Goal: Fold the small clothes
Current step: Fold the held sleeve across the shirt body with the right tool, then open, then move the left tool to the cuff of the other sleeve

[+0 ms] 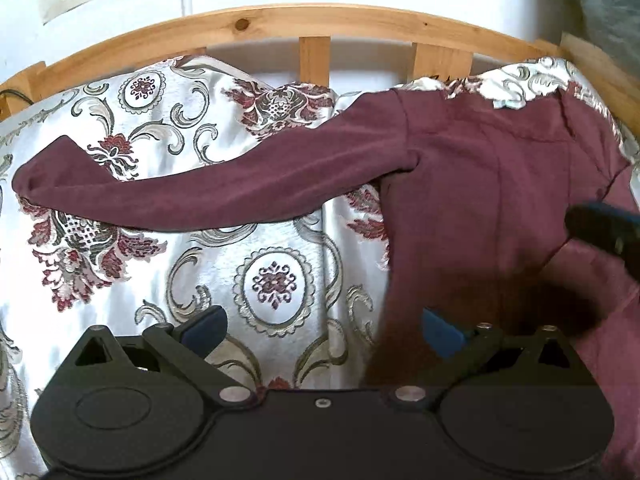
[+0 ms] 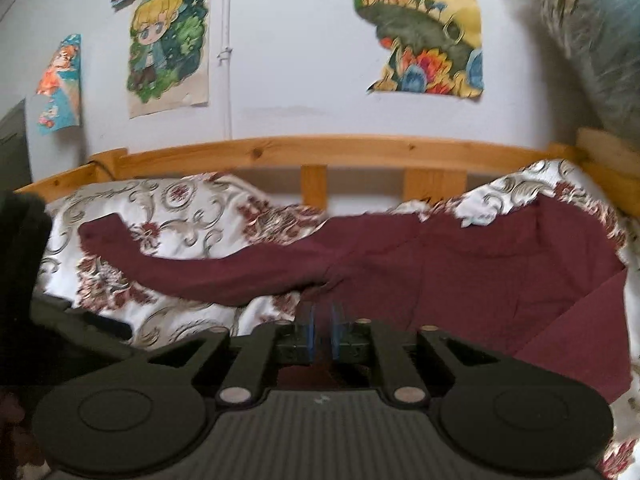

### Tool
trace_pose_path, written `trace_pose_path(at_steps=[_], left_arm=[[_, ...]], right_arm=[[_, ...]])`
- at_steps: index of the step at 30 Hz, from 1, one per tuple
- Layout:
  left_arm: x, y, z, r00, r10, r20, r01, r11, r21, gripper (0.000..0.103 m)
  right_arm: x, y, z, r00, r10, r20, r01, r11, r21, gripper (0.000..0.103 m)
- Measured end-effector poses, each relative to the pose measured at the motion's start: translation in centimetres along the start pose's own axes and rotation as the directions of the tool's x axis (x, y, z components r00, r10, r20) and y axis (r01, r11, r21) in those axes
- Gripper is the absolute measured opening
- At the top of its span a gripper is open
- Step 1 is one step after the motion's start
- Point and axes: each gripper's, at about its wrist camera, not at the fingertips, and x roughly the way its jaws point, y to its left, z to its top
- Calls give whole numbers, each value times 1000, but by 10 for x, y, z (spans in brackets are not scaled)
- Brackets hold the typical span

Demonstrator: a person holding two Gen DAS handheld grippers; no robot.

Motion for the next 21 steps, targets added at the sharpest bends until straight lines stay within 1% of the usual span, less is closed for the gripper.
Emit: trace_pose_path(at_steps=[2, 3, 5, 6, 9, 11, 13, 14, 15, 16, 17, 19, 21], left_arm=[[-1, 1, 1, 999, -30, 13, 30, 999, -37, 102], [0, 1, 2, 999, -39, 16, 40, 998, -54, 102], [3, 1, 4, 998, -58, 18, 59, 994, -92, 102], [4, 0, 5, 997, -70, 16, 71, 992, -108, 102], [11, -8, 7, 994, -108, 11, 109, 984, -138, 102], [17, -20, 6, 992, -122, -3, 121, 985, -121, 102], [21, -34, 5, 991, -132, -15, 130, 988, -80, 102], [23, -43, 2, 991, -136, -15, 135, 990, -50, 102], [25, -52, 0, 991, -136, -14, 136, 990, -24, 102], [27, -60, -2, 991, -135, -16, 135, 991, -1, 102], [30, -65, -4, 991, -134, -20, 134, 991, 17, 102], [38, -77, -8, 990, -137, -35, 139, 989, 50, 102], [45, -85, -11, 990, -134, -46, 138, 987, 80, 102]], right_arm=[[-5, -5, -1, 1000, 5, -7, -5, 1000, 7, 57], [-7, -8, -2, 1000, 7, -14, -6, 1000, 19, 59], [-13, -16, -3, 1000, -6, -26, 7, 999, 39, 67], [-16, -20, -4, 999, -21, -30, 22, 999, 39, 74], [-22, -39, -10, 995, -99, -32, 100, 995, 29, 84], [-23, -60, -16, 985, -167, -42, 169, 985, 42, 86], [-23, -85, -22, 963, -264, -47, 267, 962, 55, 86], [-22, -98, -25, 949, -311, -46, 313, 947, 65, 86], [-23, -111, -28, 926, -376, -45, 378, 919, 111, 86], [-23, -126, -32, 907, -419, -45, 421, 896, 141, 85], [-22, -141, -35, 891, -451, -53, 453, 874, 177, 83], [-20, -172, -43, 867, -492, -79, 495, 831, 256, 72], [-18, -195, -49, 859, -503, -94, 505, 801, 321, 65]])
